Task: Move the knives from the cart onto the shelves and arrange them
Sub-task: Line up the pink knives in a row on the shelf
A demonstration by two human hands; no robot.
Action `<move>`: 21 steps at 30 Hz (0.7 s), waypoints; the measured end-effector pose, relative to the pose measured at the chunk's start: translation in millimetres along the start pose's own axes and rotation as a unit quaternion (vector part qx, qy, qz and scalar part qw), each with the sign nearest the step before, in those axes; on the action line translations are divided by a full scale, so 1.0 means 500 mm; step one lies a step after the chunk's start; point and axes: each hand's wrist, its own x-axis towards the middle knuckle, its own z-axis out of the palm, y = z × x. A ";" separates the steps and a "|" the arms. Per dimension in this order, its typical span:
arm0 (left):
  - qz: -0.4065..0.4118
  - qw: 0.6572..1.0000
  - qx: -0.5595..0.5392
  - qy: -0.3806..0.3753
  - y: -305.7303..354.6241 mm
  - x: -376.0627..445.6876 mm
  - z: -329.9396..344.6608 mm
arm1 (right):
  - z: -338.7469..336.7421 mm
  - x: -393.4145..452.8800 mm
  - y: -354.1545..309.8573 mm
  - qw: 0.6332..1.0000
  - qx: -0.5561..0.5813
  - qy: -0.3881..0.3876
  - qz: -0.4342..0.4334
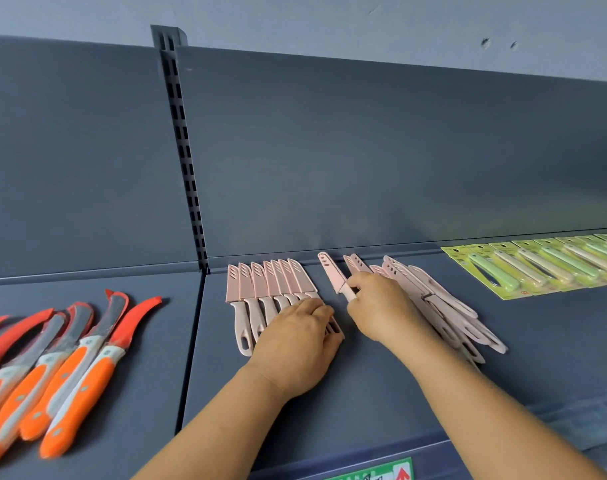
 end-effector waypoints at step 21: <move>0.018 1.000 -0.012 0.000 -0.002 -0.001 0.002 | 0.015 0.004 -0.017 0.998 0.047 -0.037 -0.021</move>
